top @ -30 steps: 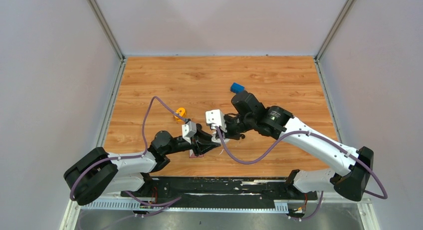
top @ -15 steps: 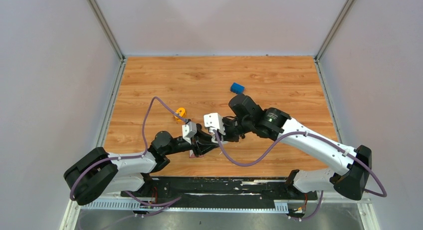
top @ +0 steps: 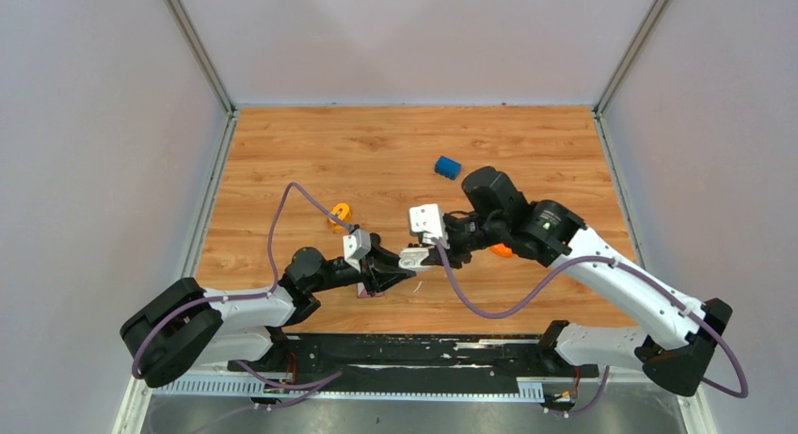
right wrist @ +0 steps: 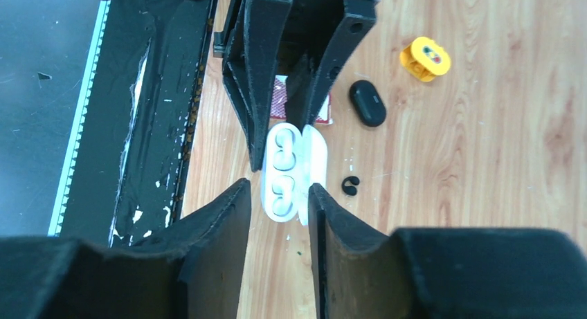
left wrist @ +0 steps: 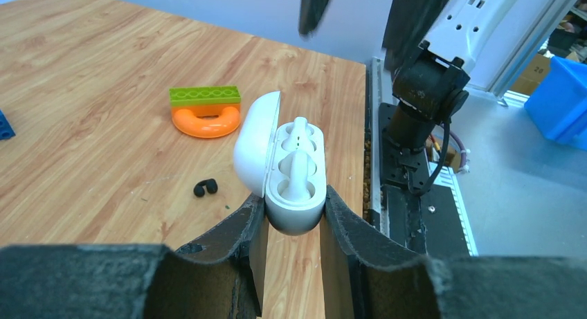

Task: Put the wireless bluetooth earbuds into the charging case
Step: Place the earbud in the charging case, then close the charging case.

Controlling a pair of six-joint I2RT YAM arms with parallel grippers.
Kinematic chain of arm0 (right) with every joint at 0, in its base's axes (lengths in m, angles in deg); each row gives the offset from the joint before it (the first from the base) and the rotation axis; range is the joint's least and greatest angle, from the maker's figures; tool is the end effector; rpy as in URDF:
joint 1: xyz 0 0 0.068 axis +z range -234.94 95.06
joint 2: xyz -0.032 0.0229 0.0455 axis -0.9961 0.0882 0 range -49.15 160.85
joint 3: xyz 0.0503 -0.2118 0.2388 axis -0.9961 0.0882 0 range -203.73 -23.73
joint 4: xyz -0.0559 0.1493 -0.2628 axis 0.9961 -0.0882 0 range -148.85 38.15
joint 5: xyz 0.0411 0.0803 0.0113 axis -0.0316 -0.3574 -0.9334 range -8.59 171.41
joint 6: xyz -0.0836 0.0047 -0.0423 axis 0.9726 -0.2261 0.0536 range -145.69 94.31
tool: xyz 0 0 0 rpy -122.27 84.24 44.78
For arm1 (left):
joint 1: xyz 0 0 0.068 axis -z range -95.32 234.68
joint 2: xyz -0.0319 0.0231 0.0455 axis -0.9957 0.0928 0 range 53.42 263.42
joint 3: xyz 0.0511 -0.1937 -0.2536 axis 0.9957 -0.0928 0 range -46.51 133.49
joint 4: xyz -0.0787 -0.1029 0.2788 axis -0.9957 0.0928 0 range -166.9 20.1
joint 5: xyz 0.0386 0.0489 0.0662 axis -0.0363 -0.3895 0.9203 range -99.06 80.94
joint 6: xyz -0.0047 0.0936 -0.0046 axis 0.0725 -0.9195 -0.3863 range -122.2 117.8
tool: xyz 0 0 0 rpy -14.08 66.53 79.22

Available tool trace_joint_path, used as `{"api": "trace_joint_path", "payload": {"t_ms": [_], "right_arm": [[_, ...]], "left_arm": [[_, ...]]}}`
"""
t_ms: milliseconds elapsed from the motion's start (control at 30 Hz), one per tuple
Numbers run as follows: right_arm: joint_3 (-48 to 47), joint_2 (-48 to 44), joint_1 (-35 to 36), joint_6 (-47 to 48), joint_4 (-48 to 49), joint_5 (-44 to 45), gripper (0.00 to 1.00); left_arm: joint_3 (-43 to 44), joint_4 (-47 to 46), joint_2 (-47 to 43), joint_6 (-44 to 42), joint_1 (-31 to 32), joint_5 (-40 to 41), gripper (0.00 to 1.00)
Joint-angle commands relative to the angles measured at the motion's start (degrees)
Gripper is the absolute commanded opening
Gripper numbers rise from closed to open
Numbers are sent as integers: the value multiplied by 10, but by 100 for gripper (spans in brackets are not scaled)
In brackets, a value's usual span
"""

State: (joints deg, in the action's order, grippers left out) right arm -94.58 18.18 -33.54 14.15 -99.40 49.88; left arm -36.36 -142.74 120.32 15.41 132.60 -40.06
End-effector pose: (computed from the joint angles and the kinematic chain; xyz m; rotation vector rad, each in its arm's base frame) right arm 0.1479 0.2564 0.3813 -1.8336 1.4095 0.7432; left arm 0.1365 -0.2163 0.2144 0.8615 1.3179 -1.2994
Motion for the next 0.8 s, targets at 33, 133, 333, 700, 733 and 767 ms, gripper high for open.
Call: {"api": "trace_joint_path", "payload": {"t_ms": [33, 133, 333, 700, 733, 767], "right_arm": [[-5, -37, -44, 35, 0, -72, 49], [71, -75, -107, 22, 76, -132, 75], [122, -73, -162, 17, 119, -214, 91], [179, -20, -149, 59, 131, -238, 91], [179, -15, -147, 59, 133, -237, 90], [180, -12, -143, 58, 135, -236, 90]], "left_arm": [[7, -34, 2, -2, -1, -5, 0], [13, -19, 1, 0, -1, -6, 0], [22, 2, 11, -6, -1, -14, 0], [36, 9, 36, 3, -1, -14, 0], [38, 4, 43, 7, -1, -19, 0], [40, -3, 49, 12, -1, -23, 0]]}}
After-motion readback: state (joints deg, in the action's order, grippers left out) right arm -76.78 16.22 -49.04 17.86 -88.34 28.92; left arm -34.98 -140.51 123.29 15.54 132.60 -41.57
